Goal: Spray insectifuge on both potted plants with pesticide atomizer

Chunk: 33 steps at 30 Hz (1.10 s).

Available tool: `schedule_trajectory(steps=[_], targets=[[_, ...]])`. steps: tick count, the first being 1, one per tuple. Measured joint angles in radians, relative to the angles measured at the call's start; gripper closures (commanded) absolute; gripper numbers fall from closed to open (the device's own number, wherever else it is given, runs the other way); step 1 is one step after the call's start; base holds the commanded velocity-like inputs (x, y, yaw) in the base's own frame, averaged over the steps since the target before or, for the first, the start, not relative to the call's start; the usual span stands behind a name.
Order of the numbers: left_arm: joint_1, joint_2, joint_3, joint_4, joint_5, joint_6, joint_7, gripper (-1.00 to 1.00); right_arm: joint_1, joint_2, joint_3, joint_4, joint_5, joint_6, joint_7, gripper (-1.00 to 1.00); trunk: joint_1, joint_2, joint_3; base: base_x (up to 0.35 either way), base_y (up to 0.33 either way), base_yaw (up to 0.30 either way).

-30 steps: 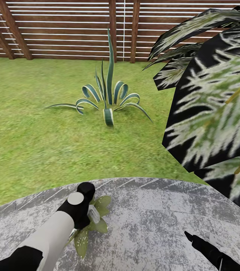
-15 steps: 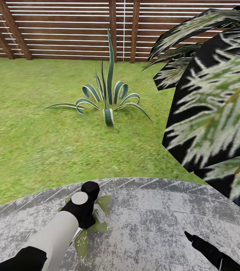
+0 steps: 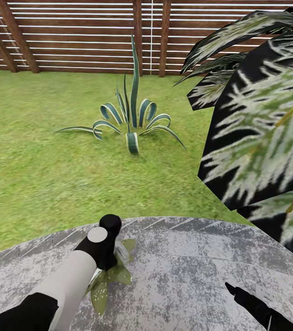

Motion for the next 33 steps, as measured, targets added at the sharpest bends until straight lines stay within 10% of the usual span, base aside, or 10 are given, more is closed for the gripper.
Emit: schedule_trajectory(steps=[33], targets=[[-0.022,0.0,-0.003,0.062,0.002,-0.002,0.0,1.0,0.0,0.0,0.0,0.003,0.0,0.0,-0.002,-1.0,0.001,0.0,0.003,-0.082,0.0,-0.047]])
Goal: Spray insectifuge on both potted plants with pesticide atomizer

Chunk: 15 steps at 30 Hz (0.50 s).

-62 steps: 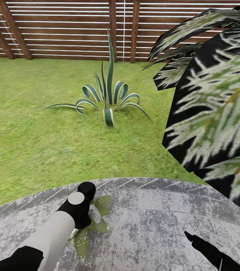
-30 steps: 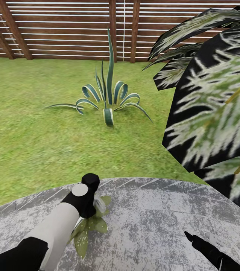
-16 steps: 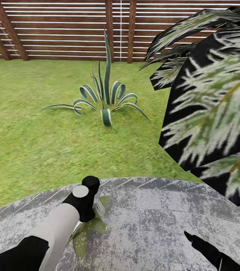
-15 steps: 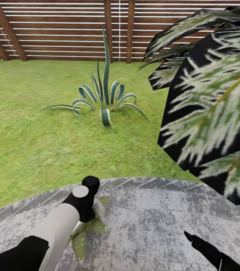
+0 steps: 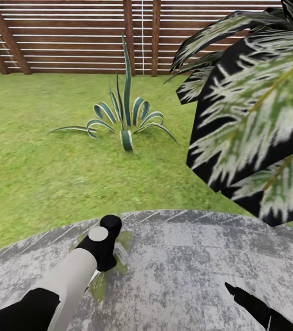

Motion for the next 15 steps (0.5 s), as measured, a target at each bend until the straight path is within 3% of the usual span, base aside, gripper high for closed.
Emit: schedule_trajectory(steps=[3,9,15], targets=[[0.0,0.0,0.001,0.001,0.0,0.0,0.0,1.0,0.0,0.0,0.0,0.0,0.0,0.0,0.0,-1.0,0.0,0.0,0.0,-0.103,0.0,-0.037],[0.002,0.0,0.001,0.003,0.001,-0.002,0.0,1.0,0.0,0.0,0.0,0.0,0.0,0.0,0.002,-1.0,-0.001,0.0,0.0,-0.011,0.0,-0.238],[0.005,0.0,0.004,0.0,-0.001,-0.006,0.0,1.0,0.0,0.0,0.0,0.0,0.0,0.0,0.002,-1.0,-0.001,0.0,0.0,0.0,0.0,-0.035]])
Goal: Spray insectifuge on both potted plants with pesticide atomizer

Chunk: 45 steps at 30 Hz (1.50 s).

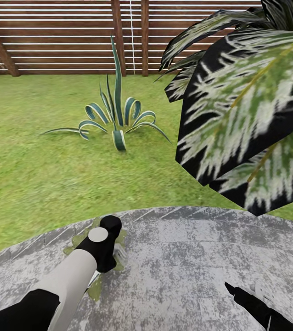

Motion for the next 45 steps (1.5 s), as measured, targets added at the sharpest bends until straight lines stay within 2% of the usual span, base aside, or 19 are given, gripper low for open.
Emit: schedule_trajectory(steps=[6,11,13,25,30,37,45], targets=[[-0.014,0.0,0.002,-0.005,-0.002,0.0,0.0,1.0,0.0,0.001,0.0,0.0,0.0,0.0,0.001,-1.0,0.0,0.0,0.0,0.0,0.0,-0.001],[-0.061,0.0,0.003,-0.004,-0.002,0.0,0.0,1.0,0.0,0.001,0.0,0.0,0.0,0.0,0.001,-1.0,0.0,0.0,0.0,0.0,0.0,0.0],[-0.104,0.0,0.002,-0.004,-0.003,0.0,0.0,1.0,0.0,0.0,0.0,0.0,0.0,0.0,0.0,-1.0,0.0,0.0,0.0,0.0,0.0,0.0],[-0.202,0.0,0.003,-0.001,-0.002,0.0,0.0,1.0,0.0,0.0,0.0,0.002,0.0,0.0,-0.002,-1.0,0.0,0.0,0.0,0.0,0.0,0.0],[-0.205,0.0,-0.001,0.0,0.0,0.0,0.0,1.0,0.0,0.0,0.0,0.001,0.0,0.0,-0.002,-1.0,0.0,0.0,0.0,-0.044,0.0,0.0],[-0.202,0.0,-0.003,-0.001,0.003,0.004,0.0,1.0,0.0,0.0,0.0,0.0,0.0,0.0,-0.002,-1.0,0.001,0.0,0.0,-0.279,0.0,0.0],[-0.2,0.0,-0.003,-0.003,0.009,0.005,0.0,1.0,0.0,0.0,0.0,0.0,0.0,-0.002,-0.002,-1.0,0.0,0.0,-0.001,-0.01,0.0,-0.03]])
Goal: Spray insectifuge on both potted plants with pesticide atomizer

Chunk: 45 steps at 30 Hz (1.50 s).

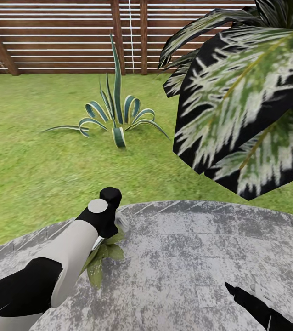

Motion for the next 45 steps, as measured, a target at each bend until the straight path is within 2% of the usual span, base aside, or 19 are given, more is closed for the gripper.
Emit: schedule_trajectory(steps=[7,11,12,14,16,19,22,23,24,25,28,29,31,34,36,37,40,41,45], targets=[[0.0,0.0,0.0,-0.003,0.013,0.0,0.0,1.0,0.0,0.0,0.0,0.0,0.0,0.0,0.0,-1.0,0.0,0.0,0.0,-0.139,-0.068,0.0],[0.0,0.0,0.0,-0.004,0.126,-0.001,0.0,1.0,0.0,0.0,0.0,0.0,0.0,0.0,0.0,-1.0,0.001,0.0,0.0,-0.291,-0.149,0.0],[0.001,0.0,0.0,-0.004,0.173,-0.001,0.0,1.0,0.0,0.0,0.0,0.0,0.0,0.0,0.0,-1.0,0.001,0.0,0.0,-0.288,-0.153,0.0],[0.002,0.0,0.0,-0.005,0.239,-0.002,0.0,1.0,0.0,0.0,0.0,0.001,0.0,0.0,0.0,-1.0,0.0,0.0,0.0,-0.26,-0.151,0.0],[0.005,0.0,0.0,-0.004,0.276,-0.003,0.001,1.0,0.0,0.0,0.0,0.001,0.0,0.0,0.0,-1.0,0.0,0.0,0.0,-0.239,-0.143,0.0],[0.03,0.0,0.0,-0.005,0.292,-0.004,0.013,1.0,0.0,0.0,0.0,0.001,0.0,0.0,0.0,-1.0,0.0,0.0,0.0,-0.231,-0.136,0.0],[0.066,0.0,0.0,-0.005,0.311,-0.006,0.106,1.0,0.0,0.0,0.0,0.001,0.0,0.0,0.0,-1.0,0.0,0.0,0.0,-0.218,-0.115,0.0],[0.089,0.0,0.0,-0.005,0.362,-0.008,0.165,1.0,0.0,0.001,0.0,0.001,0.0,0.0,0.0,-1.0,0.0,0.0,0.0,-0.139,-0.034,0.0],[0.121,0.0,0.0,-0.004,0.454,-0.026,0.245,1.0,0.0,0.0,0.0,0.002,0.0,0.0,0.0,-1.0,0.0,0.0,0.0,-0.119,-0.022,0.0],[0.141,0.0,-0.001,-0.003,0.511,-0.055,0.293,1.0,0.0,0.0,0.0,0.001,0.001,0.0,0.0,-1.0,0.0,0.0,0.0,-0.091,-0.014,0.0],[0.216,0.0,-0.001,0.001,0.66,-0.152,0.436,1.0,0.0,0.001,0.001,0.003,0.003,0.0,0.0,-1.0,0.0,0.0,0.0,-0.034,-0.005,0.0],[0.247,0.0,-0.001,0.002,0.687,-0.18,0.483,1.0,0.0,0.0,0.001,0.003,0.003,0.0,0.0,-1.0,0.0,0.0,0.0,-0.008,-0.001,0.0],[0.3,0.0,0.0,0.002,0.71,-0.238,0.53,1.0,0.0,0.001,0.002,0.003,0.003,0.0,0.0,-1.0,0.0,0.0,0.0,-0.003,0.0,0.0],[0.383,0.0,0.0,0.003,0.717,-0.339,0.569,1.0,0.0,0.001,0.002,0.003,0.003,0.0,-0.001,-1.0,0.0,0.0,0.0,0.0,0.0,0.0],[0.421,0.0,0.001,0.004,0.723,-0.419,0.627,1.0,0.0,0.001,0.002,0.002,0.004,-0.001,-0.001,-1.0,0.0,0.0,0.0,0.0,0.0,0.0],[0.429,0.0,0.002,0.006,0.743,-0.449,0.654,1.0,0.0,0.001,0.002,0.002,0.004,-0.002,-0.002,-1.0,0.0,0.0,0.0,0.0,0.0,0.0],[0.448,0.0,0.005,0.031,0.896,-0.552,0.729,1.0,0.0,0.001,0.002,0.003,0.005,-0.003,-0.001,-1.0,0.0,0.0,0.0,0.0,0.0,-0.006],[0.452,0.0,0.005,0.038,0.962,-0.583,0.77,1.0,0.0,0.001,0.002,0.002,0.005,-0.021,0.0,-1.0,0.0,0.0,0.0,0.0,0.0,-0.043],[0.453,0.009,0.005,0.044,0.994,-0.599,0.8,1.0,0.0,0.001,0.002,0.0,0.001,-0.096,0.001,-1.0,0.0,0.0,0.0,0.0,0.0,-0.041]])
